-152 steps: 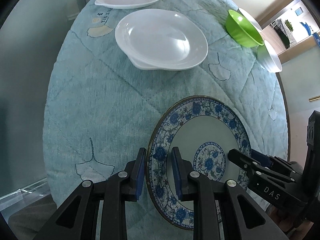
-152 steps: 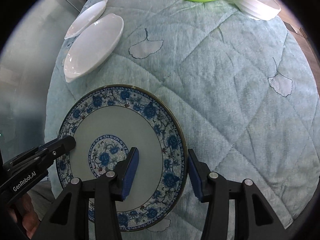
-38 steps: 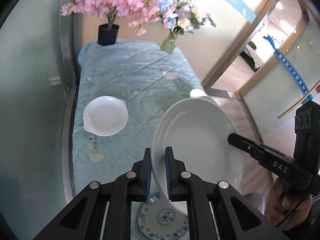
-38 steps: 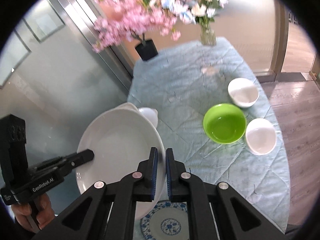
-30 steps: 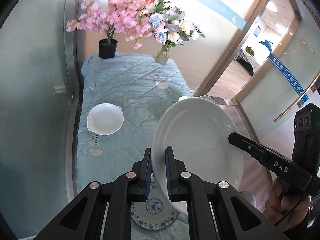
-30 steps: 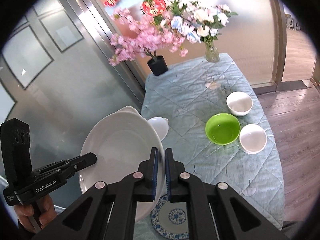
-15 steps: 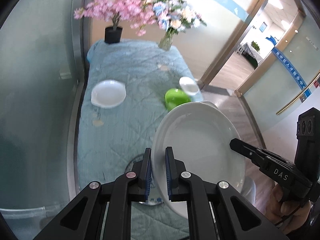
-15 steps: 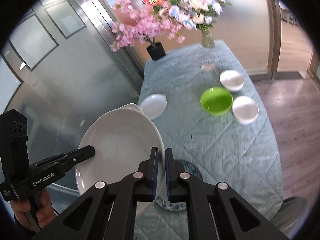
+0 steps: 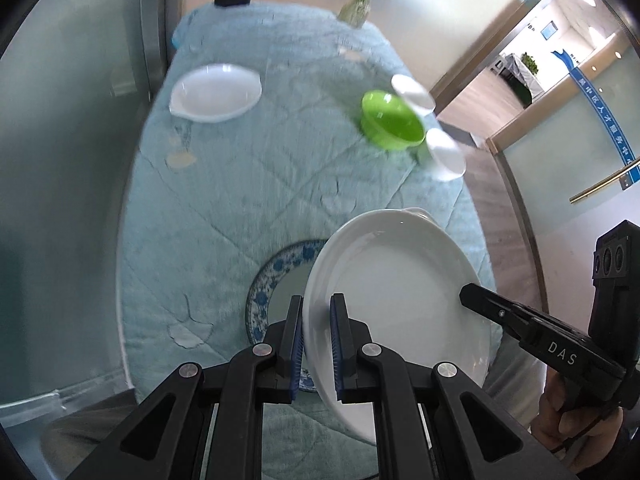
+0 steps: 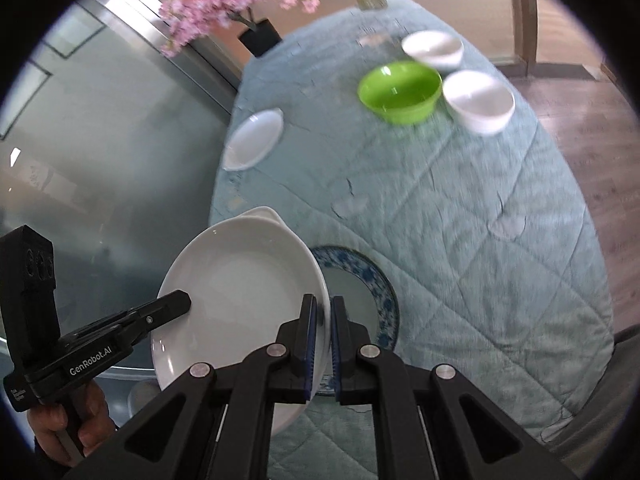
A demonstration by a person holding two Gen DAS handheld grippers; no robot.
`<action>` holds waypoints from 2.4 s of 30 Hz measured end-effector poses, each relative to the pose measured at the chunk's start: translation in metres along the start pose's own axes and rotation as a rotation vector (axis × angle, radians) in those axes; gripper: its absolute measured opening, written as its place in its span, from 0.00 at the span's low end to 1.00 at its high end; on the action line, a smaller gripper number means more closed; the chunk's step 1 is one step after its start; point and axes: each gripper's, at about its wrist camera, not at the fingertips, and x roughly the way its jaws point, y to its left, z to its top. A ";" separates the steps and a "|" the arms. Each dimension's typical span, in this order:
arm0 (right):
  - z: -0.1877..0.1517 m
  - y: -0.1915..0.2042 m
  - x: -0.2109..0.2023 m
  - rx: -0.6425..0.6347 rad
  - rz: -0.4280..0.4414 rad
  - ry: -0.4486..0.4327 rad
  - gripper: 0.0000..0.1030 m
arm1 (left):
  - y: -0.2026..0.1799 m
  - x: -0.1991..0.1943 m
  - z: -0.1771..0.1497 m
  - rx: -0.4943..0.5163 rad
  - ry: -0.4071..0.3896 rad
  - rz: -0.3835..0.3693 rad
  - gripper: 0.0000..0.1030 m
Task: Organize plates and bowls
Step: 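Lift the white handled plate and carry it over the blue-and-white plate, then lower the white plate onto the blue-and-white plate and open the left gripper, then move the left gripper to the other white handled plate and grasp its rim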
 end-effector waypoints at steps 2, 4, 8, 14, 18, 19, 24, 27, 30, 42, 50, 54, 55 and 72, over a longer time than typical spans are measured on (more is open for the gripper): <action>-0.003 -0.005 0.015 0.010 -0.013 0.020 0.06 | 0.006 0.018 0.001 -0.004 0.019 0.000 0.08; -0.005 -0.011 0.031 0.015 -0.027 0.043 0.06 | 0.011 0.036 0.002 -0.008 0.040 0.009 0.08; -0.009 -0.019 0.057 0.021 -0.043 0.088 0.07 | 0.022 0.064 0.001 -0.026 0.082 0.017 0.08; -0.012 -0.029 0.084 0.022 -0.077 0.131 0.07 | 0.032 0.093 -0.004 -0.035 0.127 0.024 0.08; -0.017 -0.031 0.095 0.017 -0.097 0.146 0.08 | 0.035 0.105 -0.004 -0.031 0.137 0.037 0.08; -0.017 -0.032 0.098 0.017 -0.103 0.149 0.08 | 0.036 0.108 -0.004 -0.030 0.141 0.040 0.08; -0.018 -0.030 0.107 0.004 -0.126 0.167 0.09 | 0.038 0.114 -0.006 -0.033 0.148 0.048 0.08; -0.018 -0.030 0.111 0.006 -0.131 0.174 0.10 | 0.038 0.117 -0.007 -0.032 0.148 0.054 0.08; -0.019 -0.030 0.114 0.009 -0.139 0.175 0.10 | 0.041 0.120 -0.007 -0.040 0.152 0.053 0.08; -0.012 -0.019 0.127 -0.013 -0.179 0.171 0.17 | 0.042 0.131 -0.007 -0.038 0.169 0.077 0.09; -0.006 -0.012 0.106 -0.080 -0.182 0.127 0.28 | 0.036 0.095 -0.004 -0.031 0.070 0.027 0.12; -0.006 -0.006 0.086 -0.145 -0.175 0.079 0.54 | 0.029 0.058 0.000 -0.002 -0.043 0.050 0.47; -0.007 -0.009 0.085 -0.139 -0.176 0.087 0.54 | 0.029 0.052 0.001 -0.001 -0.065 0.054 0.53; -0.014 -0.005 0.103 -0.125 -0.146 0.136 0.17 | 0.052 0.048 0.002 -0.043 -0.074 0.031 0.53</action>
